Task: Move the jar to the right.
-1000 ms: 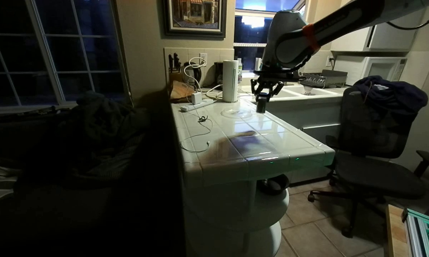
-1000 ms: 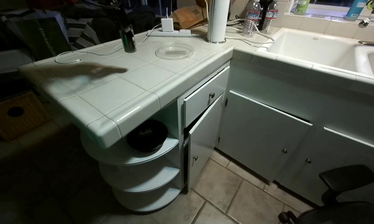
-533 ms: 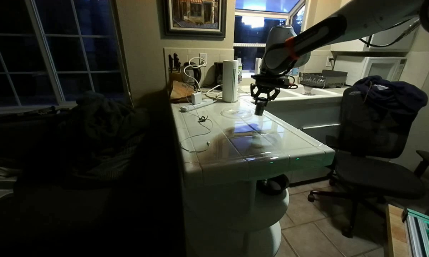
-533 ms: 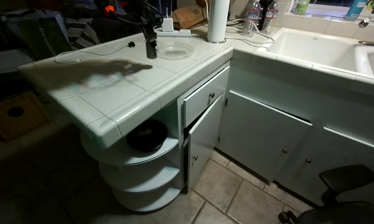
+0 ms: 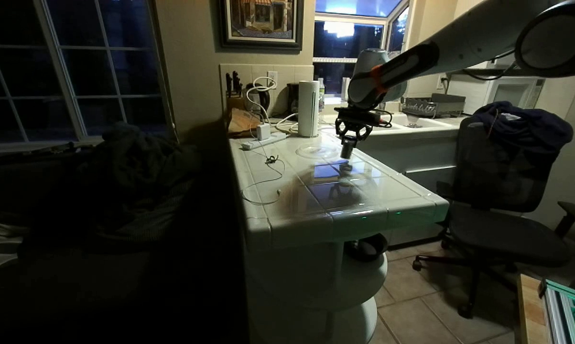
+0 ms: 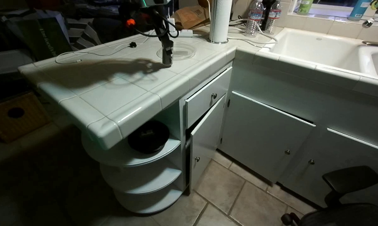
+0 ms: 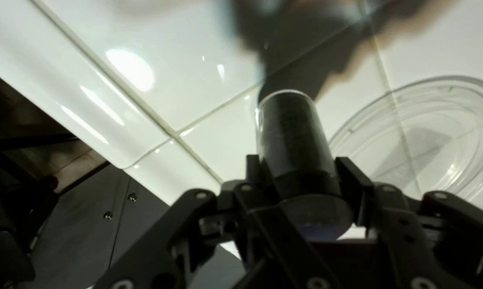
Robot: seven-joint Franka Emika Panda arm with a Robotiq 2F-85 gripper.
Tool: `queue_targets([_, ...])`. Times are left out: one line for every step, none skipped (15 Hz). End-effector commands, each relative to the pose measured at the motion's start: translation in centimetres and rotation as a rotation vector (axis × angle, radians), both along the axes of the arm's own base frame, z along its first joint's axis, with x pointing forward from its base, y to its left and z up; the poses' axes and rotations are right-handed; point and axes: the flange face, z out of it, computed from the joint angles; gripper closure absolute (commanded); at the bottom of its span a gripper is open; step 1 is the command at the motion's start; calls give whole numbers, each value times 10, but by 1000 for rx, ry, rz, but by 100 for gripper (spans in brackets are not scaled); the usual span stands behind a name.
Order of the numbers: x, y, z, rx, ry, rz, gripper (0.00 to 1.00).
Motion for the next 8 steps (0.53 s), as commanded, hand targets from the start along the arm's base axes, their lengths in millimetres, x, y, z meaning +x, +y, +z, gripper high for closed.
queue_targets([14,-9,-10,16,3,-47,76])
queue_targets([16,-10,-13,15,5,-46,76])
queue_targets([17,-10,-12,9,4,-46,76])
queue_targets([17,-10,-10,6,11,-45,71])
queue_targets([19,-10,-11,6,8,-43,26])
queue_targets([20,-8,-10,3,15,-39,26])
queue_targets([20,-7,-9,6,20,-34,19])
queue_targets([20,-3,-6,6,26,-19,12])
